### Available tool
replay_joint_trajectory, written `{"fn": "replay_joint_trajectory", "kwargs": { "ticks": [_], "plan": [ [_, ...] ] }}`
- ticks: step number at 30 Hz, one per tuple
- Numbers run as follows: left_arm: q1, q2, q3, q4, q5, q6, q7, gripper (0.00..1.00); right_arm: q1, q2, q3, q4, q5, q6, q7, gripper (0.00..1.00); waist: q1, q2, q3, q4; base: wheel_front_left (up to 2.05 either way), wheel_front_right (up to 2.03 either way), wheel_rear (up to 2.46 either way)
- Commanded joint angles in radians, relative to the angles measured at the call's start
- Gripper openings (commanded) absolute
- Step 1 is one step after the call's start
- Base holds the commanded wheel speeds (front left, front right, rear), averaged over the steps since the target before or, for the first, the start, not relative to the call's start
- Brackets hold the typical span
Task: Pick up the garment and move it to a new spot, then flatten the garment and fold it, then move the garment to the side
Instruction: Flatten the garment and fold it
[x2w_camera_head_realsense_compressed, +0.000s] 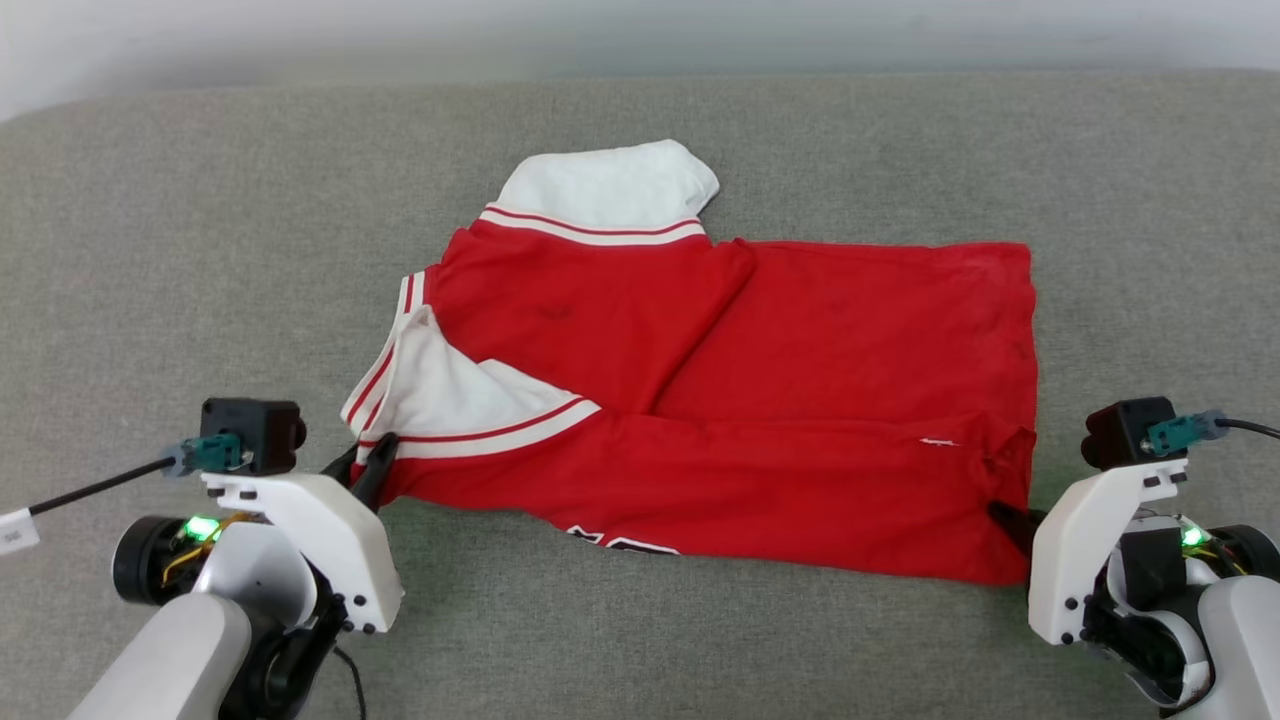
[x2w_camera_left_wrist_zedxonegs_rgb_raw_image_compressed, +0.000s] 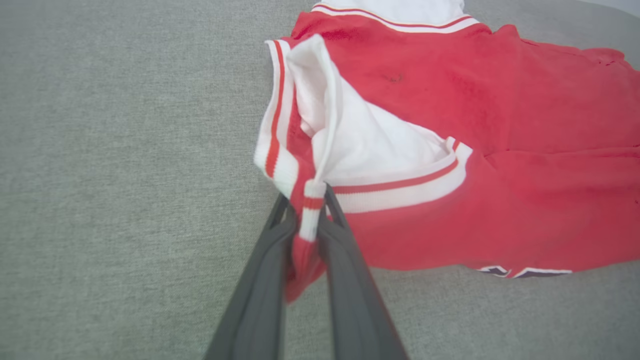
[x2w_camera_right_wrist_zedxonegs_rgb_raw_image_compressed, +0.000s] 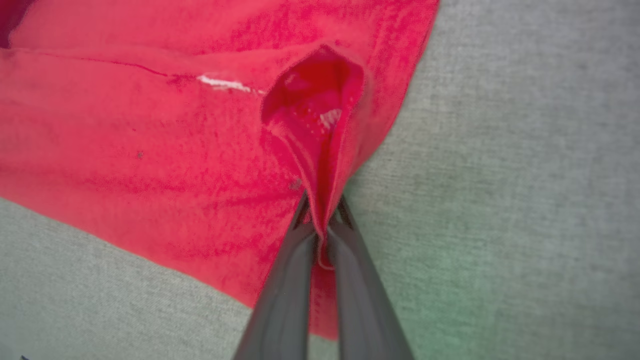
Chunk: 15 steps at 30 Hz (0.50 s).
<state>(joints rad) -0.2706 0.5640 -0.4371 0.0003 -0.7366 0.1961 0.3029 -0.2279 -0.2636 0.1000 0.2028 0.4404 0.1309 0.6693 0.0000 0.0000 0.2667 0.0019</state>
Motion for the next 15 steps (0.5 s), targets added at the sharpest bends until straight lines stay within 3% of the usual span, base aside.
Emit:
{"fn": "replay_joint_trajectory", "kwargs": {
  "ticks": [1, 9, 15],
  "plan": [
    [0.015, 0.001, 0.006, 0.006, -0.006, 0.005, -0.01, 0.0, 0.009, 0.001, 0.017, 0.017, 0.002, 0.0, 0.003, 0.0, 0.0, 0.0, -0.018, -0.01, 0.0, 0.0, 0.0],
    [0.11, -0.01, 0.023, 0.015, -0.035, 0.032, -0.045, 0.0, 0.031, -0.017, 0.056, -0.011, 0.013, 0.0, -0.027, 0.0, 0.0, 0.0, -0.143, -0.023, 0.0, 0.0, 0.0],
    [0.234, 0.0, 0.047, -0.031, -0.058, 0.09, -0.06, 0.0, 0.094, -0.029, 0.071, -0.028, 0.022, 0.0, -0.041, 0.0, 0.0, 0.0, -0.237, -0.023, 0.0, 0.0, 0.0]
  ]
}}
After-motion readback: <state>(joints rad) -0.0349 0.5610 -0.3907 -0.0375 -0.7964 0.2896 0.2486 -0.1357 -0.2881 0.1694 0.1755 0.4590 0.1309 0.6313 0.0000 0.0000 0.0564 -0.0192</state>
